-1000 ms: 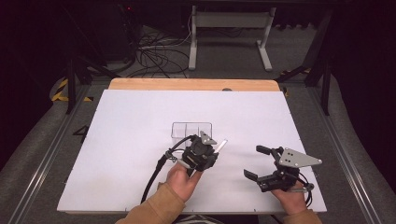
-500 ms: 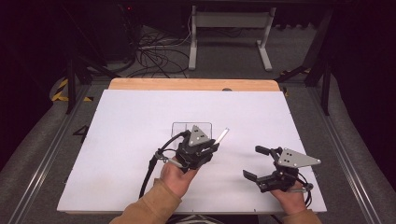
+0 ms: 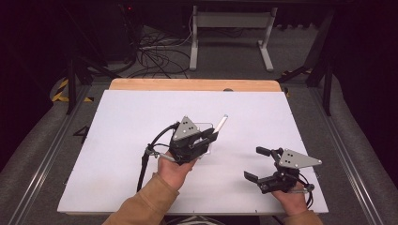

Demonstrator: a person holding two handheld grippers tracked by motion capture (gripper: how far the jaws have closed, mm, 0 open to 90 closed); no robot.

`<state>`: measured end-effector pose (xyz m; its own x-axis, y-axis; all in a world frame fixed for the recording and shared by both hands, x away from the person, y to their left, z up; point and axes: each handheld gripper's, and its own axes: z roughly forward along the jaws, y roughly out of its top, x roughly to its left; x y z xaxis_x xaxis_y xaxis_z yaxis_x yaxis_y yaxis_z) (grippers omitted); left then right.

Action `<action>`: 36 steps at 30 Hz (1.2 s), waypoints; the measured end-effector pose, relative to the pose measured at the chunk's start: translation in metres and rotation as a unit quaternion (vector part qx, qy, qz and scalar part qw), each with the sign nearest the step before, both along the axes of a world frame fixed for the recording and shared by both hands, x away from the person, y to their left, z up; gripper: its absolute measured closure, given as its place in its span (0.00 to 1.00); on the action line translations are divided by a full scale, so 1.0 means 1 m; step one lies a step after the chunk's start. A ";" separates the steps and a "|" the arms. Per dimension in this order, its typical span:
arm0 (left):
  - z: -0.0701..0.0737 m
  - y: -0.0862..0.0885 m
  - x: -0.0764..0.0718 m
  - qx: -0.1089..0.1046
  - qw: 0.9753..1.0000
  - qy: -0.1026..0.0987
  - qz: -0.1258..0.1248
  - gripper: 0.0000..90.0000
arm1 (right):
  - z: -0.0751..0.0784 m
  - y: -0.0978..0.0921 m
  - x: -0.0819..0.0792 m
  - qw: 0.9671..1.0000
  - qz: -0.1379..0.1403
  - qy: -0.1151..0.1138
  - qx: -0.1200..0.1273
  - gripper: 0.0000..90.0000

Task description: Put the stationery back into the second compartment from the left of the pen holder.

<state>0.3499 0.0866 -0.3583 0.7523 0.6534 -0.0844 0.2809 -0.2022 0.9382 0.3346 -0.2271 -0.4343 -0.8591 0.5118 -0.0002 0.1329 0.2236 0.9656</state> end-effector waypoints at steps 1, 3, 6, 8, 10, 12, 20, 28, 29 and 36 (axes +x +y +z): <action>0.001 0.001 0.001 -0.005 1.000 -0.003 -0.001 0.87 | 0.000 0.000 0.000 1.000 0.001 0.000 0.000 0.05; 0.002 0.003 0.002 -0.018 1.000 -0.003 -0.007 0.87 | 0.000 0.000 0.000 1.000 0.001 0.000 0.000 0.05; 0.002 0.006 0.005 -0.027 0.999 -0.017 -0.011 0.87 | 0.000 0.000 0.000 1.000 0.001 0.000 0.001 0.05; 0.002 0.007 0.007 -0.029 0.999 -0.032 -0.012 0.87 | 0.000 0.000 0.000 1.000 0.002 0.000 0.001 0.05; 0.002 0.008 0.009 -0.032 0.999 -0.040 -0.014 0.87 | 0.000 0.000 0.000 1.000 0.002 0.000 0.001 0.05; 0.002 0.010 0.012 -0.039 0.998 -0.044 -0.013 0.87 | 0.000 0.001 0.000 1.000 0.002 0.000 0.001 0.05; 0.003 0.016 0.022 -0.061 0.996 -0.065 -0.010 0.87 | 0.000 0.001 0.000 1.000 0.004 -0.001 0.000 0.05; 0.000 0.020 0.036 -0.066 0.995 -0.079 0.002 0.87 | -0.001 0.002 -0.001 1.000 0.007 -0.001 0.000 0.05; -0.001 0.020 0.038 -0.067 0.995 -0.077 0.003 0.87 | -0.001 0.002 -0.001 1.000 0.007 -0.001 0.000 0.05; -0.007 0.024 0.049 -0.053 0.995 -0.087 0.016 0.87 | -0.001 0.002 -0.001 1.000 0.009 -0.001 0.000 0.05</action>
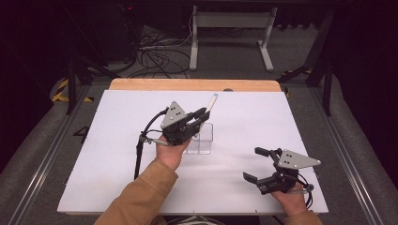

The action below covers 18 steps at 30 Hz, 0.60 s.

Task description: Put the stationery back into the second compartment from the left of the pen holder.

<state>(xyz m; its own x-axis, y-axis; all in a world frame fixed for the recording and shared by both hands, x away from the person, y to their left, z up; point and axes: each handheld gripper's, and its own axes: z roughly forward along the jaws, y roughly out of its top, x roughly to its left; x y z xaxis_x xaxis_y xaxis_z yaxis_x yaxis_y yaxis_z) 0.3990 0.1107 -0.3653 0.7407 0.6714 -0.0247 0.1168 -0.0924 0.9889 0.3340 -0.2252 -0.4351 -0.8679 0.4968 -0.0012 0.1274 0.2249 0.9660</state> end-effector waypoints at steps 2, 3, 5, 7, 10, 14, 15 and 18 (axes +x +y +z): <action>-0.002 0.001 0.003 0.001 1.000 -0.004 0.001 0.87 | 0.000 0.000 0.000 1.000 0.000 0.000 0.000 0.05; -0.002 0.001 0.004 0.003 1.000 -0.006 0.002 0.87 | 0.000 0.000 0.000 1.000 0.001 0.001 -0.001 0.05; -0.004 0.001 0.007 0.003 1.000 -0.006 0.004 0.87 | -0.001 0.001 0.000 1.000 0.002 0.002 -0.001 0.05; -0.006 0.001 0.010 0.003 1.000 -0.003 0.006 0.87 | -0.001 0.001 0.000 1.000 0.002 0.001 -0.001 0.05; -0.007 0.002 0.013 0.005 1.000 -0.003 0.008 0.87 | -0.001 0.001 0.000 1.000 0.003 0.000 -0.001 0.05; -0.012 0.006 0.014 0.005 1.000 -0.014 -0.001 0.87 | -0.001 0.000 0.000 1.000 0.004 0.001 0.000 0.05; -0.013 0.007 0.014 0.005 1.000 -0.016 -0.001 0.87 | -0.001 0.000 0.000 1.000 0.004 0.001 0.000 0.05; -0.019 0.010 0.015 0.004 1.000 -0.013 -0.001 0.87 | -0.001 0.001 0.000 1.000 0.005 0.000 0.001 0.05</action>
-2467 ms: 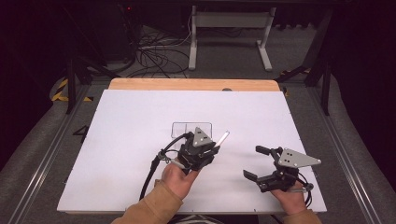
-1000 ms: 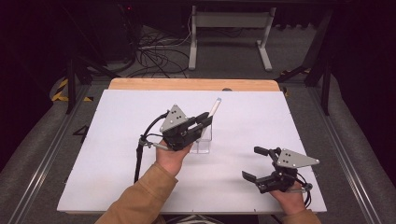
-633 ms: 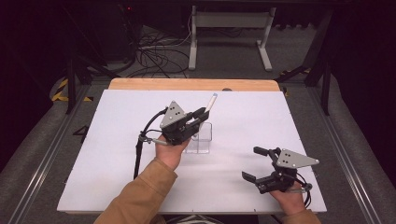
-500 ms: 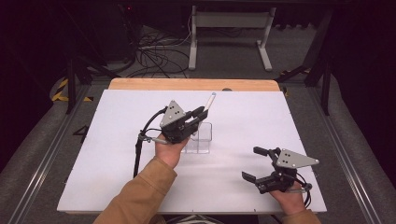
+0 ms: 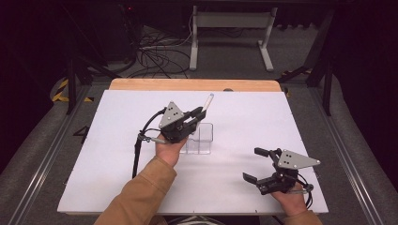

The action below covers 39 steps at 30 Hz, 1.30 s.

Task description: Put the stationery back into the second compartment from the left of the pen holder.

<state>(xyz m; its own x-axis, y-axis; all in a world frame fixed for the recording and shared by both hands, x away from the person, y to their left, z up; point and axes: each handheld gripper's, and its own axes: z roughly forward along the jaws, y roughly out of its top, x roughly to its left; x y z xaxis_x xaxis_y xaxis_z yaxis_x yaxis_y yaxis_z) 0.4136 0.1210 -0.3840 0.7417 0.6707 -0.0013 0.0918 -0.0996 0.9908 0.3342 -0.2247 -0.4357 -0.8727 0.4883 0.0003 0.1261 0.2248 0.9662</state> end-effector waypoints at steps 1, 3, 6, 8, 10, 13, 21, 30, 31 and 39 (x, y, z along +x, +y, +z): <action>-0.002 0.001 0.000 -0.001 1.000 0.002 -0.001 0.87 | 0.000 0.000 0.000 1.000 0.000 0.000 0.000 0.05; -0.004 0.002 0.001 0.001 1.000 0.002 -0.001 0.87 | 0.000 0.000 0.000 1.000 0.001 0.000 0.000 0.05; -0.008 0.004 0.002 0.003 1.000 0.007 0.000 0.87 | 0.000 0.001 0.000 1.000 0.002 0.000 0.000 0.05; -0.011 0.005 0.002 0.001 1.000 0.011 0.000 0.87 | 0.000 0.001 0.000 1.000 0.002 -0.001 -0.001 0.05; -0.013 0.006 0.003 0.002 1.000 0.016 0.003 0.87 | 0.000 0.001 0.000 1.000 0.002 -0.001 -0.001 0.05; -0.017 0.007 0.003 0.006 1.000 0.023 0.003 0.86 | 0.000 0.001 0.000 1.000 0.003 -0.001 -0.001 0.05; -0.027 0.013 -0.004 0.022 0.999 0.032 0.002 0.86 | 0.000 0.001 0.000 1.000 0.003 0.000 -0.002 0.05; -0.027 0.022 -0.018 0.042 0.999 0.019 0.006 0.58 | -0.001 0.002 0.001 1.000 0.004 -0.001 0.000 0.05; -0.025 0.023 -0.020 0.042 0.999 0.017 0.005 0.56 | -0.001 0.002 0.001 1.000 0.004 -0.001 -0.001 0.05; -0.008 0.031 -0.033 0.036 0.999 0.015 -0.018 0.32 | 0.000 0.002 0.001 1.000 0.004 -0.002 0.003 0.05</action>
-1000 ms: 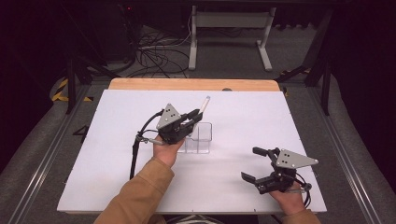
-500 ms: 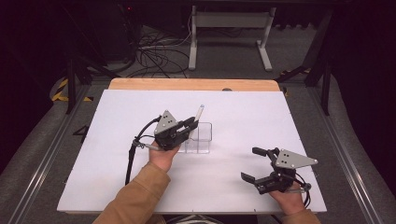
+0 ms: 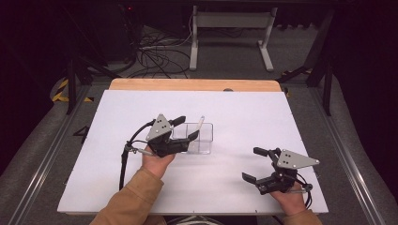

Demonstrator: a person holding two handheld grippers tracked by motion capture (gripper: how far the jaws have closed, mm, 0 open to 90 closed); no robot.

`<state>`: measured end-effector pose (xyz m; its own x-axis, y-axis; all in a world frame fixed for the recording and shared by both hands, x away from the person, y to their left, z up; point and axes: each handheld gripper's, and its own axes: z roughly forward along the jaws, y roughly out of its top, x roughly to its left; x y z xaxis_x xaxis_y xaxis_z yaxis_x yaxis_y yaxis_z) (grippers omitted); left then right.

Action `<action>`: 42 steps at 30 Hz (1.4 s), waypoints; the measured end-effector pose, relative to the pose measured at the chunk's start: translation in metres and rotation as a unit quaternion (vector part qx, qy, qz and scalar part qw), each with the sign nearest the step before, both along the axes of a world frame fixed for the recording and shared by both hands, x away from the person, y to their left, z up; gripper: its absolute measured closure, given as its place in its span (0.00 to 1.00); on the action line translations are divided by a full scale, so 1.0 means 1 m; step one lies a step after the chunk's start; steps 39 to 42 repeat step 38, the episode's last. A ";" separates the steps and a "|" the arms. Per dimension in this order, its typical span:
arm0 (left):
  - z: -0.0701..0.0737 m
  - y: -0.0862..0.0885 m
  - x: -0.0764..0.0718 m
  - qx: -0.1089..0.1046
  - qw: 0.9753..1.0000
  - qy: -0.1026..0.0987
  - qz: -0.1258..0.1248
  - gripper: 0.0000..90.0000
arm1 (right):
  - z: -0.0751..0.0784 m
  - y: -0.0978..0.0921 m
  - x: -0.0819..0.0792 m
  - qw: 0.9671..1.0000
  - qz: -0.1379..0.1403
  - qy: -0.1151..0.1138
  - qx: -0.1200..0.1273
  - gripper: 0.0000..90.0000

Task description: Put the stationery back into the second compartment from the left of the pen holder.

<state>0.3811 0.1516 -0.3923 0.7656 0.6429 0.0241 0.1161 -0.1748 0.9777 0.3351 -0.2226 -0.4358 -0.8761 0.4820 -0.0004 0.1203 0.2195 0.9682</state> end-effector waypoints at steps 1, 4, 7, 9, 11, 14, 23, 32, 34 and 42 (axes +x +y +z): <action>0.004 0.001 -0.003 0.001 1.000 -0.002 -0.007 0.30 | 0.000 0.000 0.000 1.000 0.000 0.000 0.000 0.05; 0.011 0.005 -0.011 0.005 1.000 -0.010 -0.016 0.24 | 0.000 0.001 0.000 1.000 0.000 -0.001 0.000 0.04; 0.019 0.012 -0.018 0.007 1.000 -0.020 -0.023 0.20 | 0.000 0.001 -0.001 1.000 -0.001 0.000 -0.002 0.04; 0.022 0.017 -0.022 0.002 0.999 -0.019 -0.027 0.17 | 0.000 0.001 -0.001 1.000 -0.002 0.000 -0.001 0.04; 0.023 0.023 -0.027 -0.002 0.999 -0.017 -0.031 0.15 | 0.000 0.000 -0.002 1.000 -0.004 -0.002 0.000 0.04; 0.024 0.030 -0.032 0.002 0.999 -0.014 -0.037 0.14 | 0.000 0.000 -0.002 1.000 -0.006 -0.001 -0.001 0.04; 0.010 0.061 -0.051 0.041 0.999 -0.010 -0.028 0.06 | -0.001 0.000 -0.004 1.000 -0.010 -0.005 -0.004 0.03; -0.019 0.110 -0.074 0.038 0.999 0.028 -0.014 0.04 | -0.002 0.000 -0.004 1.000 -0.012 -0.004 -0.003 0.03; -0.021 0.116 -0.073 0.032 0.999 0.039 -0.011 0.04 | -0.003 0.001 -0.004 1.000 -0.011 -0.003 -0.005 0.03; -0.025 0.125 -0.071 0.008 0.998 0.062 -0.012 0.01 | -0.004 0.001 -0.003 1.000 -0.010 -0.004 -0.007 0.03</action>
